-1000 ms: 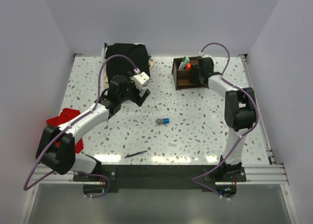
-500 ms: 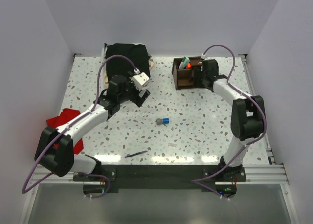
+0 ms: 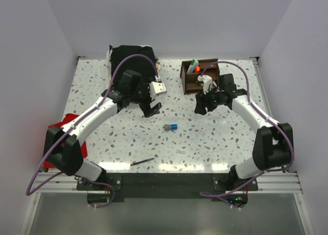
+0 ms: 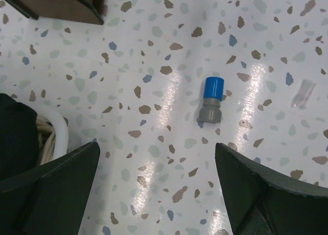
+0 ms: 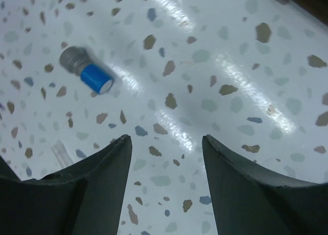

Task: Sort the stationery into containers
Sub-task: Place the stationery in the storage box, then move the pen to the center of the board.

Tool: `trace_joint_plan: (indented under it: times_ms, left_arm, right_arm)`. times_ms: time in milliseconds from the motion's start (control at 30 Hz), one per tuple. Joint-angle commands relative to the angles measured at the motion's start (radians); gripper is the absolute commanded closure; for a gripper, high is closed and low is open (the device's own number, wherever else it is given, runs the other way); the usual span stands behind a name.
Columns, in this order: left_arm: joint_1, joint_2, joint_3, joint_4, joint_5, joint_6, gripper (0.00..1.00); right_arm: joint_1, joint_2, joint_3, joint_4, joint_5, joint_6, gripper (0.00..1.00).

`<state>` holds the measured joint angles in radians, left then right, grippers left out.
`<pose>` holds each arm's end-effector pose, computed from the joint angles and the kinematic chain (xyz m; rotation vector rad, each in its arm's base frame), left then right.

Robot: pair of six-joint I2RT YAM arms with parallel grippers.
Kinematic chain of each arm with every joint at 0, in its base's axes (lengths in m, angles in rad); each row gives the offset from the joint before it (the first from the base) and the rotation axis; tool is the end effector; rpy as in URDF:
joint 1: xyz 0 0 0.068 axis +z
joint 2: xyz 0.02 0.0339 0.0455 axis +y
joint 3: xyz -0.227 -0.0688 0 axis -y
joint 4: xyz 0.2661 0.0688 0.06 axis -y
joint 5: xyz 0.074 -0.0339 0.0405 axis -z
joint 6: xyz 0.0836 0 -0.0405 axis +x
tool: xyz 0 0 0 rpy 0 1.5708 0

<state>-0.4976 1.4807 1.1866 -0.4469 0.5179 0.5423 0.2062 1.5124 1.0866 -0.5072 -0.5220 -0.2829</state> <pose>0.3140 -0.2177 0.2209 1.3417 1.8168 -0.5720 0.3449 0.1147 0.1672 -0.7932 2.2970 0.6154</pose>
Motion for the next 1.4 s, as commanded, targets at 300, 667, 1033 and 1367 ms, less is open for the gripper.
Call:
trace_joint_plan:
  times_ms: [300,667,1033,1367]
  left_arm:
    - [-0.001,-0.115,-0.123,-0.386,-0.051,0.268,0.02]
    - [-0.007,-0.249,-0.312,-0.273,-0.161,-0.008,0.0]
    - [-0.006,-0.086,-0.168,-0.254,-0.098,-0.29,0.0]
    - [0.192,-0.106,-0.208,-0.134,0.208,-0.602,0.05]
  right_arm:
    - [0.194,-0.165,-0.102,-0.182,-0.167,-0.754,0.42]
    - [0.351,-0.322,-0.3,-0.159,-0.04,-0.763,0.47]
    - [0.435,-0.305,-0.301,-0.16,0.112,-0.636,0.41]
    - [0.441,-0.307,-0.257,-0.157,0.094,-0.51,0.38]
